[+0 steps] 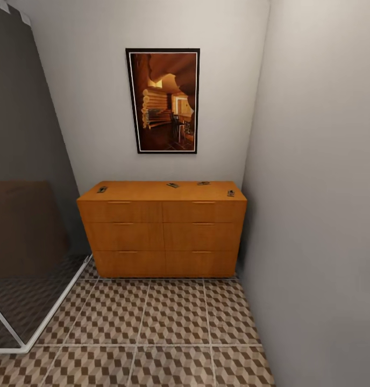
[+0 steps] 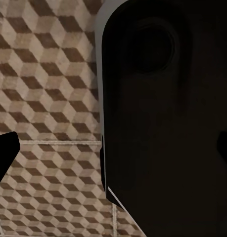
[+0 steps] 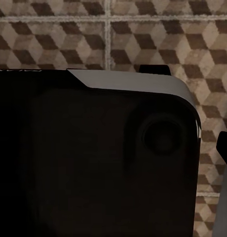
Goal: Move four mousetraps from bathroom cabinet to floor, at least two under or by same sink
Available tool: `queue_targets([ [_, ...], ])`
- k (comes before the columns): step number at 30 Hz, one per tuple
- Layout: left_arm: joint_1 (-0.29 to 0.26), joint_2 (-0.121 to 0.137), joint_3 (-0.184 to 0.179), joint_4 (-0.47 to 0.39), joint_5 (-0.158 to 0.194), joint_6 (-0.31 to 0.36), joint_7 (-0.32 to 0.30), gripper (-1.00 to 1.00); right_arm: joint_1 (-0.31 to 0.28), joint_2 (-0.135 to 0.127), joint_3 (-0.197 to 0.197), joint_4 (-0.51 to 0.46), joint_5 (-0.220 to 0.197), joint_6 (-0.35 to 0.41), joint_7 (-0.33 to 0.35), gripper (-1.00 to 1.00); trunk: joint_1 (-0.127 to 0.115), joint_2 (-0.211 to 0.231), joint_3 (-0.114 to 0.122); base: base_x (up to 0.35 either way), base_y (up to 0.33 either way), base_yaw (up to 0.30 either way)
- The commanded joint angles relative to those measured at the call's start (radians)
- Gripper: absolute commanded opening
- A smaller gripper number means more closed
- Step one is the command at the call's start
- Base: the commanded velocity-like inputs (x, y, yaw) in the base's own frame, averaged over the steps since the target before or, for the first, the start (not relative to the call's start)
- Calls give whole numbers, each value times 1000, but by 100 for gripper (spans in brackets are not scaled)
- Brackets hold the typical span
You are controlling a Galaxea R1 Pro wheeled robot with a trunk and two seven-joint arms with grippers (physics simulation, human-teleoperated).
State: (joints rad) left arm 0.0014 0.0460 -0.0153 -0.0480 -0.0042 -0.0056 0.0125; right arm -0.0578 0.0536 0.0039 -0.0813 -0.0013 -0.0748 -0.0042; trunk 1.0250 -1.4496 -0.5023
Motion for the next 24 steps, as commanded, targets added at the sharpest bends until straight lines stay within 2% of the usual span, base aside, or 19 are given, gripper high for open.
queue_targets([
  [1,0,0,-2,-1,0,-1,1,100,-1,0,0,1,0,-3,0,100,0,0,-1,0,0,0],
  [24,0,0,-2,-1,0,-1,1,100,-1,-1,1,1,1,-3,0,100,0,0,-1,0,0,0],
])
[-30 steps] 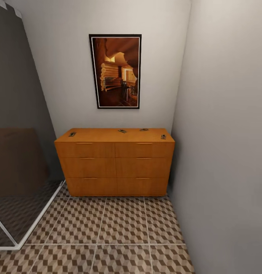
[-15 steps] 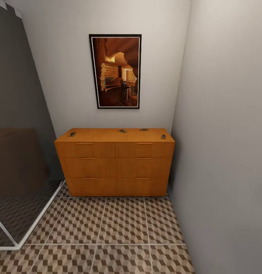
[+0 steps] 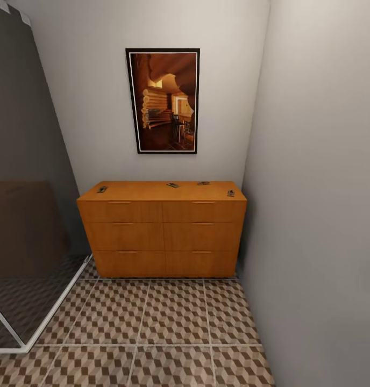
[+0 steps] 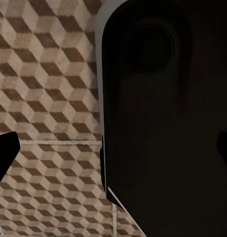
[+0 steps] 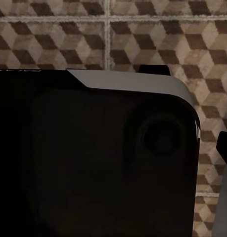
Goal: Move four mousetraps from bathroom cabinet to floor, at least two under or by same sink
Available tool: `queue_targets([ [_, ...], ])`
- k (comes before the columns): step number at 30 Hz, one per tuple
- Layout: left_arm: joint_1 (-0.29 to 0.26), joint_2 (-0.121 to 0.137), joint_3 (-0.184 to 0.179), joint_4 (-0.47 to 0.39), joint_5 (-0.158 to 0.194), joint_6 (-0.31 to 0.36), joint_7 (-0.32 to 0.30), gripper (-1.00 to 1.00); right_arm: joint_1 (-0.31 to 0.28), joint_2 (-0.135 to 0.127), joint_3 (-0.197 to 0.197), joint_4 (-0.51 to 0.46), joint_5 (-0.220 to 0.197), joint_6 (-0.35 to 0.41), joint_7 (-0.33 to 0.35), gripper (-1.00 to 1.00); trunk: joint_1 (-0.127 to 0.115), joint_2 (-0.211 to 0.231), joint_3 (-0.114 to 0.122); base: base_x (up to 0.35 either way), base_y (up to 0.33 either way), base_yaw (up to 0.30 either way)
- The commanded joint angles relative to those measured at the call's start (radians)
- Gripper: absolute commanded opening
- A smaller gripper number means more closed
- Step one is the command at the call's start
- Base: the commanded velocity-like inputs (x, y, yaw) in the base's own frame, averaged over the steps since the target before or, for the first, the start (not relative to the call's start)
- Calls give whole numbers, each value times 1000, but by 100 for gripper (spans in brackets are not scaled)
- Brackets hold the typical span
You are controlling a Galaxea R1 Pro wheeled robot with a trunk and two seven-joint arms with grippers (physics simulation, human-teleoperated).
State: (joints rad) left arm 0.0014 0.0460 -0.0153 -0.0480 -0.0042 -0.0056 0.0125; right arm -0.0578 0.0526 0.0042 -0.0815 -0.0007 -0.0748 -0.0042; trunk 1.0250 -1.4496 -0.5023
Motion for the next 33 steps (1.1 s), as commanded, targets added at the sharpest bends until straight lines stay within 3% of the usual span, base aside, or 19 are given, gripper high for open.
queue_targets([
  [1,0,0,-2,-1,0,-1,1,100,-1,0,0,1,0,-3,0,100,0,0,-1,0,0,0],
  [10,0,-10,-1,3,3,2,1,100,-1,1,2,1,2,-3,0,100,0,0,-1,0,0,0],
  [22,0,-2,-2,25,1,1,4,100,-1,1,2,2,0,-3,0,100,0,0,-1,0,0,0],
  [33,0,-15,-2,31,1,0,-3,100,-1,1,2,2,-1,-3,0,100,0,0,-1,1,0,0],
])
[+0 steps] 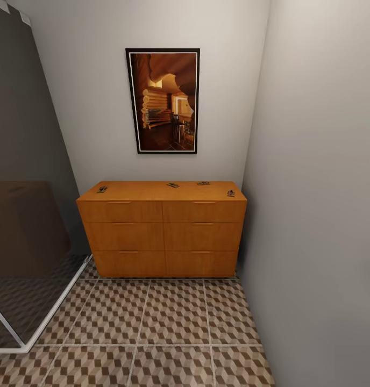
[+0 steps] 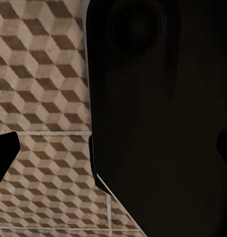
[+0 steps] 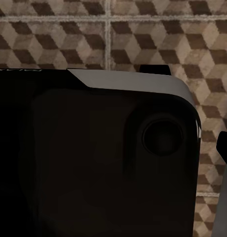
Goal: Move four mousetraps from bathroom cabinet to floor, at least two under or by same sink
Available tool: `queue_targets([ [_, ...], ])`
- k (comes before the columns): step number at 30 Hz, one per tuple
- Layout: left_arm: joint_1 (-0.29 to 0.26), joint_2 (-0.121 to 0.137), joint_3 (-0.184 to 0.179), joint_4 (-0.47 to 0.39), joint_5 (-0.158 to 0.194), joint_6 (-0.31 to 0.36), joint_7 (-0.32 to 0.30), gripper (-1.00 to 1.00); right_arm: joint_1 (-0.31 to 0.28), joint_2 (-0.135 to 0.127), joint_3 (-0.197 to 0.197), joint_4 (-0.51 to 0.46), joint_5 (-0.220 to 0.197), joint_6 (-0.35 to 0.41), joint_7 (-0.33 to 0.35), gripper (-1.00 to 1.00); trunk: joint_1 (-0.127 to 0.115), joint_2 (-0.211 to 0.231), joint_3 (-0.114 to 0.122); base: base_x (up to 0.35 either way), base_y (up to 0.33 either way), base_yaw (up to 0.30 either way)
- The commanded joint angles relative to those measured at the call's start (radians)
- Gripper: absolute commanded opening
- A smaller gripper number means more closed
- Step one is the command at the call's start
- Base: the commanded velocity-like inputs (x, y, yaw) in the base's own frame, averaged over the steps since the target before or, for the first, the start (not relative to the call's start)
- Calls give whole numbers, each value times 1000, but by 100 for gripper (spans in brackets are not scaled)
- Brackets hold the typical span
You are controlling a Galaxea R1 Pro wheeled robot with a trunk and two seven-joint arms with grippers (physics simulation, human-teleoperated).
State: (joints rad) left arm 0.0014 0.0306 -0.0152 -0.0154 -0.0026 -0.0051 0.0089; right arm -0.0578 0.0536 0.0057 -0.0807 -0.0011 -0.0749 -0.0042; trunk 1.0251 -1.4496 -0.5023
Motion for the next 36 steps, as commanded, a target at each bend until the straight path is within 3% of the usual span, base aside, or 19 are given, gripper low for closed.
queue_targets([
  [1,0,-2,-1,-1,0,0,0,100,-1,0,0,1,0,-3,0,100,0,0,-1,50,0,0],
  [36,0,-5,3,-13,-2,-1,-1,100,-1,0,0,1,0,-3,0,100,0,0,-1,272,0,0],
])
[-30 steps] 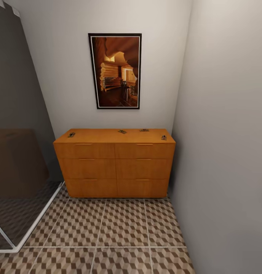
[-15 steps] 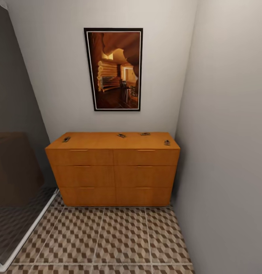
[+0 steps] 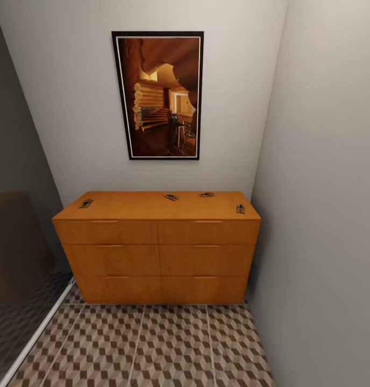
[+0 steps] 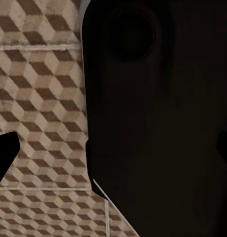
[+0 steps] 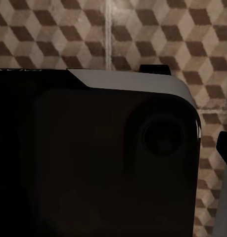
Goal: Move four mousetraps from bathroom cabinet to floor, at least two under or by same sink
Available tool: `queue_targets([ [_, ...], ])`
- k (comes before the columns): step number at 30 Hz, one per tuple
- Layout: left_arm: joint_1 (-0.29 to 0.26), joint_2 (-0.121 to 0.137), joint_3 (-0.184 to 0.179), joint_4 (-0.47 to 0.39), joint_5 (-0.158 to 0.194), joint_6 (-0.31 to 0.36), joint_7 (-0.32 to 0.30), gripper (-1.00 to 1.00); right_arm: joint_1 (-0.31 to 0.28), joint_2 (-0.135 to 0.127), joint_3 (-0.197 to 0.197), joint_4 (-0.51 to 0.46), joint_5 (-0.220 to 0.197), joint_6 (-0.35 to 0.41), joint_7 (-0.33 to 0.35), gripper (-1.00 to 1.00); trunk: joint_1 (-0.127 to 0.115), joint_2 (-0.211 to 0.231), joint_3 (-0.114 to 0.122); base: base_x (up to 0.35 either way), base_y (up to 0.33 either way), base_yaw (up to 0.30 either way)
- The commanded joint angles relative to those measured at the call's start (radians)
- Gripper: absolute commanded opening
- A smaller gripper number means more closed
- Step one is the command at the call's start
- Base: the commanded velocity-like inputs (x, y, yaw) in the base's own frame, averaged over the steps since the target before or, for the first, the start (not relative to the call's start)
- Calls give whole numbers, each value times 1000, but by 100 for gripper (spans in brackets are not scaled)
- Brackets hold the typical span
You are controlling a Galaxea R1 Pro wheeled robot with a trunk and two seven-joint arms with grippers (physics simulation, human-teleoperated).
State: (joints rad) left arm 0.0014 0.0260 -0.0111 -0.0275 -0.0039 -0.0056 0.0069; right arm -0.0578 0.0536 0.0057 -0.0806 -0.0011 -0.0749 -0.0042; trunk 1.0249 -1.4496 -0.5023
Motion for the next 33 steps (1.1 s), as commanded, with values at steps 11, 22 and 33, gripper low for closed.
queue_targets([
  [11,0,0,-1,-14,-1,-13,-1,100,-1,17,4,-2,4,-5,0,100,0,0,-1,26,0,0],
  [22,0,0,-3,-48,0,-52,0,100,-1,18,4,-2,4,-5,0,100,0,0,-1,0,0,0],
  [33,0,1,-4,-77,-3,-114,1,100,-1,16,2,-28,4,-33,0,100,0,0,-1,0,0,0],
])
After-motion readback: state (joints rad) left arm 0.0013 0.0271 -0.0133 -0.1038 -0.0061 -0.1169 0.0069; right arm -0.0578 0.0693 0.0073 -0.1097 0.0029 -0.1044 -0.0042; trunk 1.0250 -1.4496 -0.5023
